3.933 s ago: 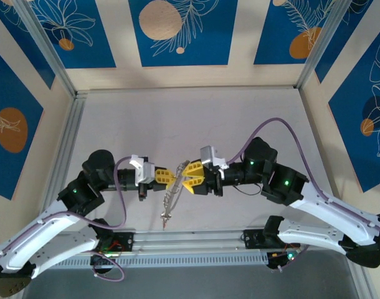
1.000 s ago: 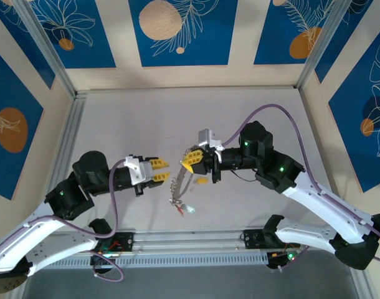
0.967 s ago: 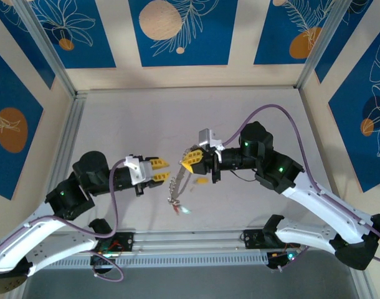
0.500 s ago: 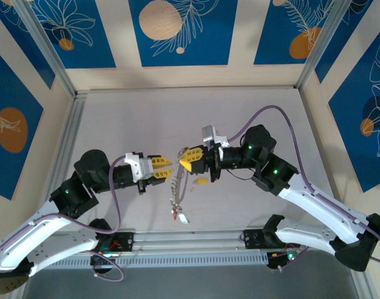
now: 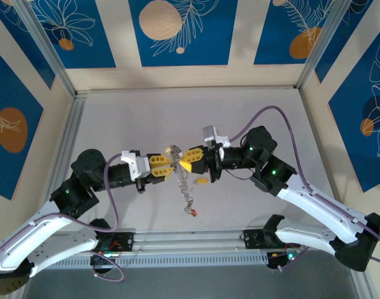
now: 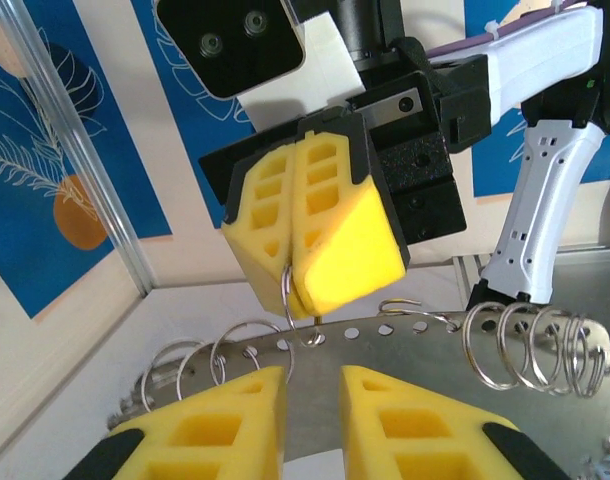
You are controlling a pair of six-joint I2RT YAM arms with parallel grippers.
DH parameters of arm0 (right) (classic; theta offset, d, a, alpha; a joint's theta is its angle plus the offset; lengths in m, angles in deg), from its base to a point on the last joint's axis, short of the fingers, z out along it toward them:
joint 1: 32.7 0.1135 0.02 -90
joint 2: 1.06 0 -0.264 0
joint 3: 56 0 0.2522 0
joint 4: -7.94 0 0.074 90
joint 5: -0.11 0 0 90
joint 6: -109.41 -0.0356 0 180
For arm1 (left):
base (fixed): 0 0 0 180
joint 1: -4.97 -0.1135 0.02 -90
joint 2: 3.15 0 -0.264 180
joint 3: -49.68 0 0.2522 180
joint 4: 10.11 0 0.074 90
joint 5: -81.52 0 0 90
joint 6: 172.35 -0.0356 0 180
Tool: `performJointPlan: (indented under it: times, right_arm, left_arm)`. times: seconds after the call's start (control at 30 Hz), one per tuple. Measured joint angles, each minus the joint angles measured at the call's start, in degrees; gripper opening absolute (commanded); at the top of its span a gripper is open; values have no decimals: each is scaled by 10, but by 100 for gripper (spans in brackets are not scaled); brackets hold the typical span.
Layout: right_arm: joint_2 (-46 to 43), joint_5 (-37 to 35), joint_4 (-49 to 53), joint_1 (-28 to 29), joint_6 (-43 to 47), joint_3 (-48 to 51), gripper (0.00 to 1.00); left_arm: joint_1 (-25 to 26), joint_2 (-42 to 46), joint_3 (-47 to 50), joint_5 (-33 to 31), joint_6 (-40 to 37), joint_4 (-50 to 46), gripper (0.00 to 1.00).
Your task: Put the keys on the keyring
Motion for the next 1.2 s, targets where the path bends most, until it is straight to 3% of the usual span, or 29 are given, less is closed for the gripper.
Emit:
performJointPlan:
  times: [0.73, 0.9, 1.0, 1.13, 1.2]
  right_arm:
    - [0, 13, -3, 0, 0, 0, 0]
    - [1, 14, -3, 0, 0, 0, 0]
    - [1, 15, -4, 0, 1, 0, 0]
    - [1, 15, -6, 0, 3, 0, 0]
    - [1, 15, -3, 0, 7, 0, 8]
  left_arm:
    - [-12, -30, 1, 42, 30, 50, 18]
    - [-14, -34, 2, 52, 37, 58, 13]
    - [-16, -38, 2, 58, 41, 60, 0]
    - [-20, -38, 2, 66, 47, 63, 0]
    - [-22, -38, 2, 68, 46, 61, 0]
